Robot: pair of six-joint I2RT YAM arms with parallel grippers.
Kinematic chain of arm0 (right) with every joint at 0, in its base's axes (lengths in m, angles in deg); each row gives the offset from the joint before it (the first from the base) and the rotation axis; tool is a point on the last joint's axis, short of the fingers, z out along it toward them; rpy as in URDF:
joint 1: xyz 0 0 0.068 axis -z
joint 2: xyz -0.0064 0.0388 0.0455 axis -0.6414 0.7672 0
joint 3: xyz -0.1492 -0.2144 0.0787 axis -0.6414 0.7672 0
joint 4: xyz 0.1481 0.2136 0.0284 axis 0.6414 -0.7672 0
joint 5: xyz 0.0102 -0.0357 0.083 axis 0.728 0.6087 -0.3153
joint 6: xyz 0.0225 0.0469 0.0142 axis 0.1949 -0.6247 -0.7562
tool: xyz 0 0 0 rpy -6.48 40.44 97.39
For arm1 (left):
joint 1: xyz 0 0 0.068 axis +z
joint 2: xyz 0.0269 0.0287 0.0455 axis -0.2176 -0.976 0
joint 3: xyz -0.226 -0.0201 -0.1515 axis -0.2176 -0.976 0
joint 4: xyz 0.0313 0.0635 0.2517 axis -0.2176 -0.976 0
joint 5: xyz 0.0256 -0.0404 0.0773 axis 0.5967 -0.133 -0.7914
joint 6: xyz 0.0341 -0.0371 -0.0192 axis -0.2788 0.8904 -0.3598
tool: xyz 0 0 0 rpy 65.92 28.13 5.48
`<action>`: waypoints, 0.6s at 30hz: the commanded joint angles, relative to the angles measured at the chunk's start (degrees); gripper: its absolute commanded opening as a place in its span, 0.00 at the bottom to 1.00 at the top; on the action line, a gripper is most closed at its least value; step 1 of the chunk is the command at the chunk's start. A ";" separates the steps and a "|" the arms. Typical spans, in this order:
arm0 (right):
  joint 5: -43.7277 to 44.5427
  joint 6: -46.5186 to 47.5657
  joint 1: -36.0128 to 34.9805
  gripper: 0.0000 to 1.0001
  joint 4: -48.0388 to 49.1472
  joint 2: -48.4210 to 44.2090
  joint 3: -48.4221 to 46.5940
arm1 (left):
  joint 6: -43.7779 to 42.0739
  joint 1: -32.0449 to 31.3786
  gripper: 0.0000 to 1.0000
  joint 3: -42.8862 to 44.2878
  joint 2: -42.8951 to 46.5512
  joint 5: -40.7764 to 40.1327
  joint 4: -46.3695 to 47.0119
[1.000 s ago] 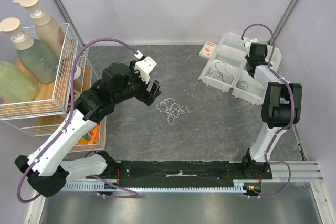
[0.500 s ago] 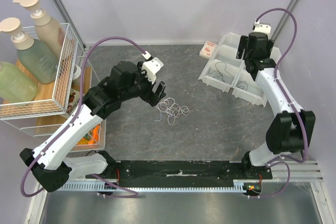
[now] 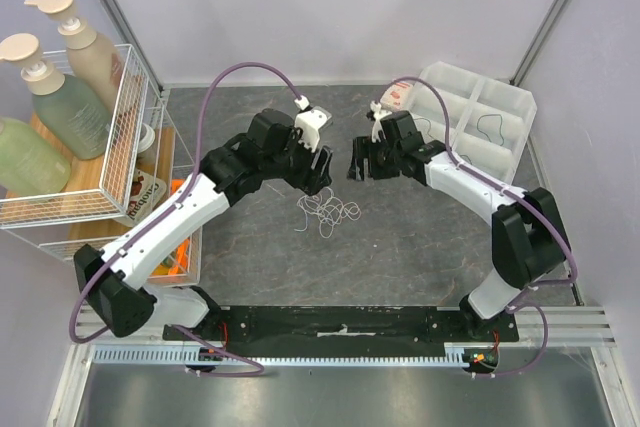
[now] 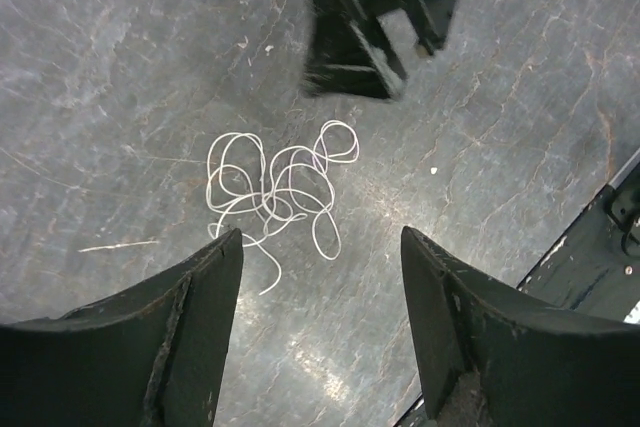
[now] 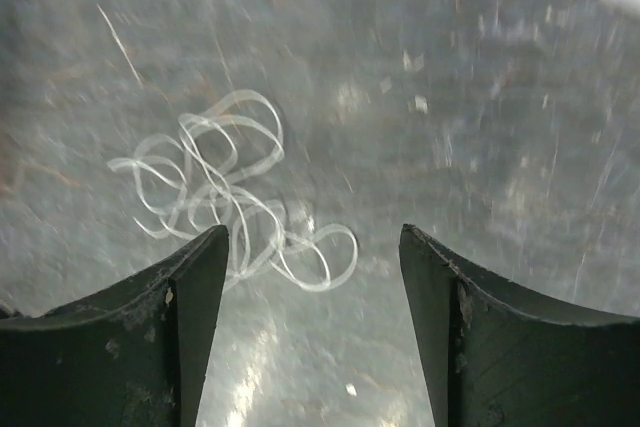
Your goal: Untangle the cables
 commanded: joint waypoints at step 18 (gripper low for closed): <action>-16.13 5.98 0.85 0.60 0.33 9.93 5.90 | 17.05 3.77 0.65 -2.55 -12.18 11.48 4.10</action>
